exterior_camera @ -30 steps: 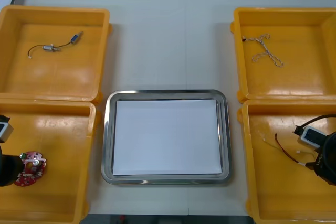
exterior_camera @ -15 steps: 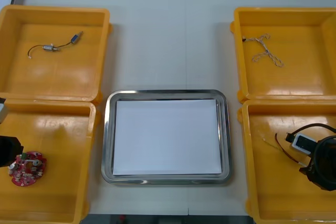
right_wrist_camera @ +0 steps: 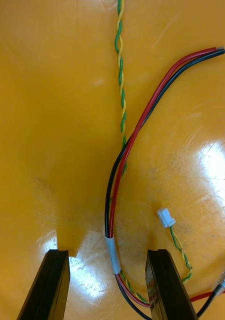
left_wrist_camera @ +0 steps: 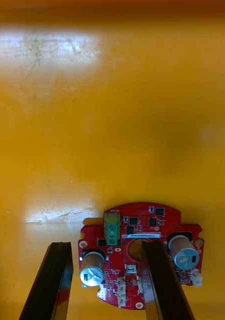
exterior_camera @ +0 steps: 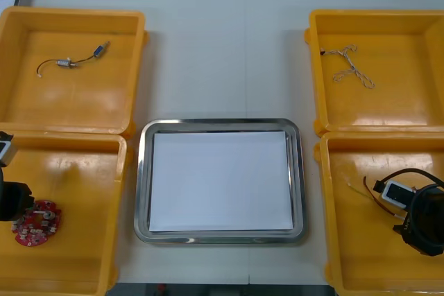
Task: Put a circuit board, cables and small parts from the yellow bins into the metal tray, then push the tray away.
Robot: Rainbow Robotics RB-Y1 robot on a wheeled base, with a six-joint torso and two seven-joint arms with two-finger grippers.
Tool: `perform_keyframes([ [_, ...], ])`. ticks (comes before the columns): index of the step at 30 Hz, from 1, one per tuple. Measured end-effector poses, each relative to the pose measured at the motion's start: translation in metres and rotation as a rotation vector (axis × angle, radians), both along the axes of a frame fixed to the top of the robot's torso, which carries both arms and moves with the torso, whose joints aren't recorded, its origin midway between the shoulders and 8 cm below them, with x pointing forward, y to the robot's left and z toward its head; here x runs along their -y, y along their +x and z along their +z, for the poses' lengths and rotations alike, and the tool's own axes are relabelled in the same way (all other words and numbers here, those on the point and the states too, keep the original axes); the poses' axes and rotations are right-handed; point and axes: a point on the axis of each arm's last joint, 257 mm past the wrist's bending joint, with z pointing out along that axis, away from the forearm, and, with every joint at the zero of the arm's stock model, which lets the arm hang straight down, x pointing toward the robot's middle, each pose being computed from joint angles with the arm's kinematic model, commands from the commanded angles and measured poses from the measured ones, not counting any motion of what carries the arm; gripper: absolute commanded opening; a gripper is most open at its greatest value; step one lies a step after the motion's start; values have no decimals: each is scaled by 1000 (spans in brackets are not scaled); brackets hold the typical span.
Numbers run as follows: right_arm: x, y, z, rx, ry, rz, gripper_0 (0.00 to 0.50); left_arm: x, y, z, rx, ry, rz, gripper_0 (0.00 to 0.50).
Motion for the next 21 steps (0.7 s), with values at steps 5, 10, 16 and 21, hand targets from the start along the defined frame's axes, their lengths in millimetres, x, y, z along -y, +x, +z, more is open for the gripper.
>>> perform_keyframes([
  [5,-2,-1,-3,-4,-6,4,438,0,-1,-7,-21,-8,4,393],
  [10,-3,-3,-6,-10,-15,10,435,4,-1,-11,-33,-11,-4,387],
  [16,-1,-3,-8,-13,-30,11,406,8,4,-16,-48,-16,-11,377],
  [21,2,-1,-12,-9,-28,-1,338,8,6,-21,-60,-15,-12,370],
])
